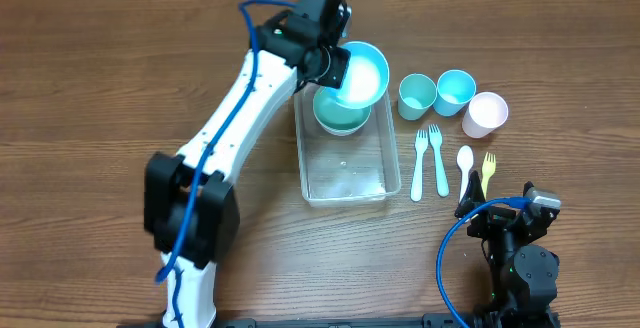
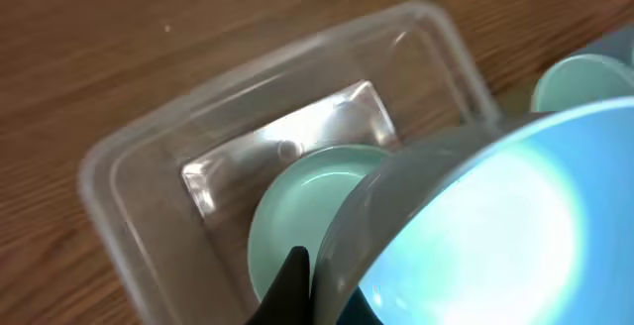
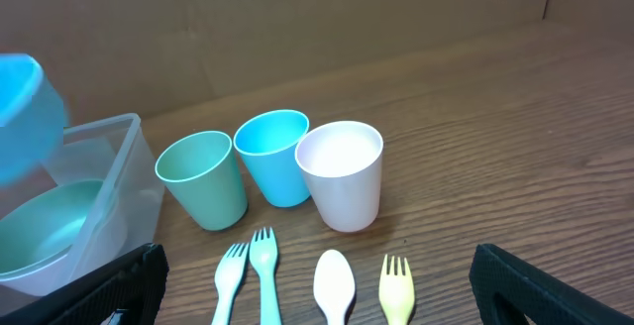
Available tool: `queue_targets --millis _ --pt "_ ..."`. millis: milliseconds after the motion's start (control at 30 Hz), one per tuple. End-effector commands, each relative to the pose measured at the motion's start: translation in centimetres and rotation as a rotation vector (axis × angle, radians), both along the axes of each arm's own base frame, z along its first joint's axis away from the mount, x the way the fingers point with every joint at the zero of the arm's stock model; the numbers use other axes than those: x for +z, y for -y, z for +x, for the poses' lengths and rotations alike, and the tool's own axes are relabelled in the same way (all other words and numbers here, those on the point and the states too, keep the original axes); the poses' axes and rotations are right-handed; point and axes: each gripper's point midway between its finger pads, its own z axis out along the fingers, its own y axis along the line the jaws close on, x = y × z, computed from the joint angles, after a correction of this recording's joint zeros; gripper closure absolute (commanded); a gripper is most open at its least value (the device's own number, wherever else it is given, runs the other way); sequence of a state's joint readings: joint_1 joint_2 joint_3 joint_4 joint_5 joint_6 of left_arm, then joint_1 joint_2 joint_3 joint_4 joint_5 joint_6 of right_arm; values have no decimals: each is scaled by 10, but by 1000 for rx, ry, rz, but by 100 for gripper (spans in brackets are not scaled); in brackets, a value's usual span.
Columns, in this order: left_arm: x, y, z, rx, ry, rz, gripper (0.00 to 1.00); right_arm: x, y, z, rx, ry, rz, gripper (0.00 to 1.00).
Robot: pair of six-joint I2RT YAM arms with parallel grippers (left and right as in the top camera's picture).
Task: Pack container
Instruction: 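Carry the light blue bowl over the container and stack it on top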
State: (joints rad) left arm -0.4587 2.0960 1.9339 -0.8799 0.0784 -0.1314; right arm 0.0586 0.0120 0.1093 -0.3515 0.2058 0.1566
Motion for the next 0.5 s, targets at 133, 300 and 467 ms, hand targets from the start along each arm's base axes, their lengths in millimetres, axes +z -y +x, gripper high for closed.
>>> queue_targets --millis 133,300,467 --pt "-28 -15 16 111 -5 112 96 1 0 0 0 10 0 0" --pt "-54 -22 8 118 -73 166 96 1 0 0 0 10 1 0" --pt "-59 -24 3 129 -102 171 96 1 0 0 0 10 1 0"
